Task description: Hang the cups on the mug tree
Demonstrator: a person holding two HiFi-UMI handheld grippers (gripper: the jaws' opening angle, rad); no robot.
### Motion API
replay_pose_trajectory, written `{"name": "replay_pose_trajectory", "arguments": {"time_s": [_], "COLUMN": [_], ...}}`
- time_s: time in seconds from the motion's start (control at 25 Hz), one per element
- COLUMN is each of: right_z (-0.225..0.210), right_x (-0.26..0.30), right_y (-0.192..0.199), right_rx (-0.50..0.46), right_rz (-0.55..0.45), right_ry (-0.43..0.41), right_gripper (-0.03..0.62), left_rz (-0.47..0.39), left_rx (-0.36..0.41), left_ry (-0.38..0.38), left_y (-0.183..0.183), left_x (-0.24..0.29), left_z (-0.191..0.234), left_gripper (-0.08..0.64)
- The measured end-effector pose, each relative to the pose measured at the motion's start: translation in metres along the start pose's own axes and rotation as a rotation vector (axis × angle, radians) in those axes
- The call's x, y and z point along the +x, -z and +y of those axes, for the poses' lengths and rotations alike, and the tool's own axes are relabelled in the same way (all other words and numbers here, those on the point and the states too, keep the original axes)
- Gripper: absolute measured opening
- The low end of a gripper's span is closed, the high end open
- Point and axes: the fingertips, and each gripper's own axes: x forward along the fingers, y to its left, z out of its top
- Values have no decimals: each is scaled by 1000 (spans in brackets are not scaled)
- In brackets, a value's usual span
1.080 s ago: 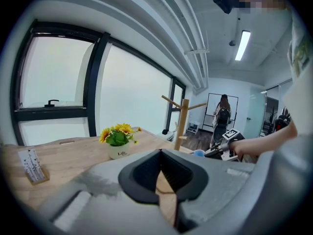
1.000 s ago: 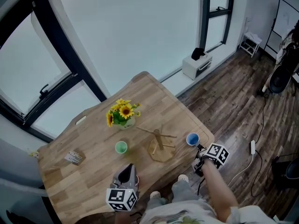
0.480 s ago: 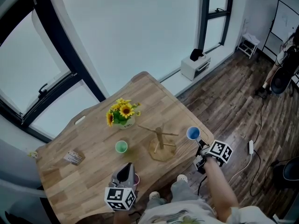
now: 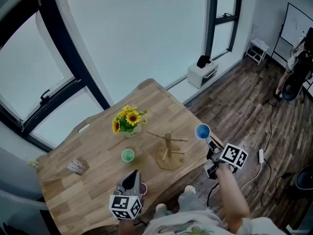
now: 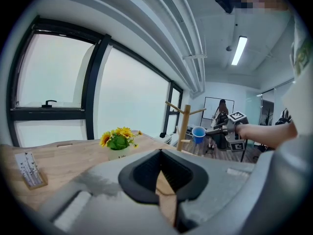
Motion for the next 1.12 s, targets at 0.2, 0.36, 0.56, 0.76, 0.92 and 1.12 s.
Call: {"name": "replay_pose_trajectory", "arguments": {"time_s": [0.2, 0.36, 0.56, 0.76, 0.92, 1.12], "right_z": [27, 45, 64, 85, 97, 111], "right_x": [-5, -6, -4, -2, 2, 10], "right_y": [-12, -13, -18, -25, -27, -20], "right_rx": [-92, -181, -272, -414, -563, -807], "right_rz": [-26, -30, -39, -50, -65, -66], "right_ry": [-43, -77, -126, -157, -170, -183], "right_gripper": [15, 15, 15, 15, 15, 15], "left_rz": [-9, -13, -20, -24, -24, -23], "left_rx": [10, 16, 18, 14, 15, 13], "left_ry": [9, 13, 9, 3, -1, -11], "left_y": [-5, -6, -9, -11, -12, -12], "left_x": [-3, -6, -9, -10, -10, -11], "left_z": [0, 0, 2, 2, 2, 4], "left_gripper": [2, 2, 2, 2, 2, 2]}}
